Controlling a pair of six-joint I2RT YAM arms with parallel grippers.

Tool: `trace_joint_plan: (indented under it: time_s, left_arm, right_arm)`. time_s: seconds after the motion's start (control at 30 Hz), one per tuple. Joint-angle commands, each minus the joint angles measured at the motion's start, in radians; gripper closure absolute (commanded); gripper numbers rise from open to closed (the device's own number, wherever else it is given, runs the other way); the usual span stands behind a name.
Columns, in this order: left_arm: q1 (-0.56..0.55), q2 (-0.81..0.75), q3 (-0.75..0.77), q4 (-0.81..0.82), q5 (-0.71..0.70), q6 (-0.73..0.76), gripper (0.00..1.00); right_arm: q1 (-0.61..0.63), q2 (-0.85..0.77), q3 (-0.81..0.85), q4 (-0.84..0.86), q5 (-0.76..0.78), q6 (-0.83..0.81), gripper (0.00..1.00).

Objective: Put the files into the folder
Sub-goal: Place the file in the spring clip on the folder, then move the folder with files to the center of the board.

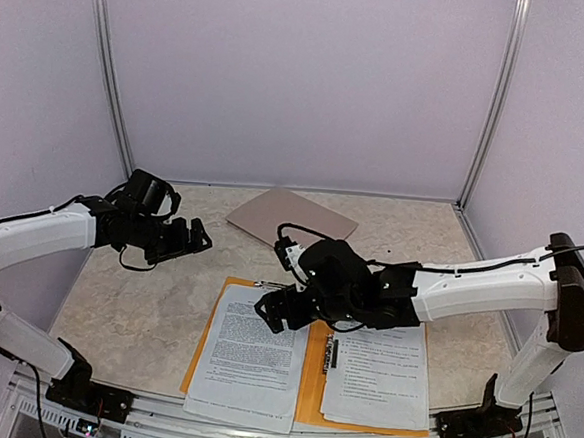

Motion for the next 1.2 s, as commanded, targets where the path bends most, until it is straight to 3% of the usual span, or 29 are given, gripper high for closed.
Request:
trace_joint_plan:
  time_s: [0.0, 0.33, 0.63, 0.83, 1.17]
  left_arm:
    - [0.027, 0.061, 0.052, -0.07, 0.005, 0.052, 0.01]
    - [0.055, 0.09, 0.073, -0.091, 0.007, 0.034, 0.01]
    - [0.053, 0.106, 0.069, -0.101, -0.001, 0.021, 0.01]
    - [0.044, 0.108, 0.068, -0.099, 0.001, 0.013, 0.01]
    - [0.027, 0.111, 0.074, -0.098, 0.009, 0.01, 0.01]
  right_arm:
    - [0.084, 0.056, 0.031, -0.115, -0.087, -0.325, 0.05]
    - [0.169, 0.105, 0.036, -0.211, -0.185, -0.459, 0.08]
    - [0.246, -0.039, -0.036, -0.405, -0.178, -0.334, 0.09]
    - [0.299, -0.007, -0.013, -0.572, -0.161, -0.263, 0.11]
    - [0.303, 0.058, -0.005, -0.681, -0.113, -0.294, 0.12]
